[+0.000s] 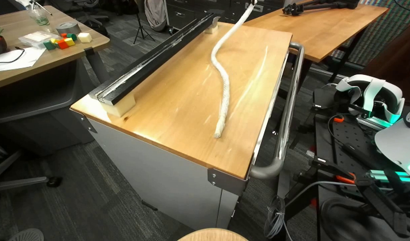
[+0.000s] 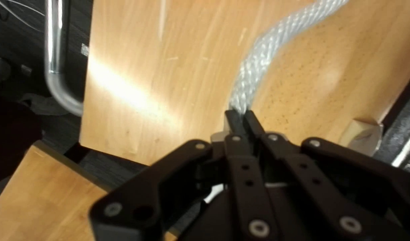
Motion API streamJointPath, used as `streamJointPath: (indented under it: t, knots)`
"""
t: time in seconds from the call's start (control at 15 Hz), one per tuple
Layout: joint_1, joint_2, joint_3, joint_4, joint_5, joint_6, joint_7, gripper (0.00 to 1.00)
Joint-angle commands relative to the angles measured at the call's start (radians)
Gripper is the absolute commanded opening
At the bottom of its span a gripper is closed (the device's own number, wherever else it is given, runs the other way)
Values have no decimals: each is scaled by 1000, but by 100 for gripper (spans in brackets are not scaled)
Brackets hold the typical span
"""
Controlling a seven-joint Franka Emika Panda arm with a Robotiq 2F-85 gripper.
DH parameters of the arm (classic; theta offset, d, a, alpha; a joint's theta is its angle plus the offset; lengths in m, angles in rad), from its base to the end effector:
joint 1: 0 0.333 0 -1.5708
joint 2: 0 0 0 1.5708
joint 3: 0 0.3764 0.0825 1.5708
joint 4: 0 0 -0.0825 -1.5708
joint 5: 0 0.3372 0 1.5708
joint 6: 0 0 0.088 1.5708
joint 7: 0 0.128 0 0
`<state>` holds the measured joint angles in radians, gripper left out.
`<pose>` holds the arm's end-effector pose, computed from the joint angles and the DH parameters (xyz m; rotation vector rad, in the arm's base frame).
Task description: Put the white rope on the table
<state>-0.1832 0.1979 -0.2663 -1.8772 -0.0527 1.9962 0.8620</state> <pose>0.5128 -0.2414 0.4646 2.4249 -1.8147 -0.0767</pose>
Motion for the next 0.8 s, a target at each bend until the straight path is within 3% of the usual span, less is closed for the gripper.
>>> streamJointPath:
  t: [0.0,0.2,0.27,0.33,0.73]
  knots:
    - [-3,-69,-15,-138,-60,39,43,1]
    - [-18,-78,-29,-238,-76,93,59,1]
    - [-26,-76,-32,-267,-62,114,51,31]
    - [-32,-80,-36,-296,-49,137,48,32]
    - [-71,-208,-40,-442,44,285,-58,77]
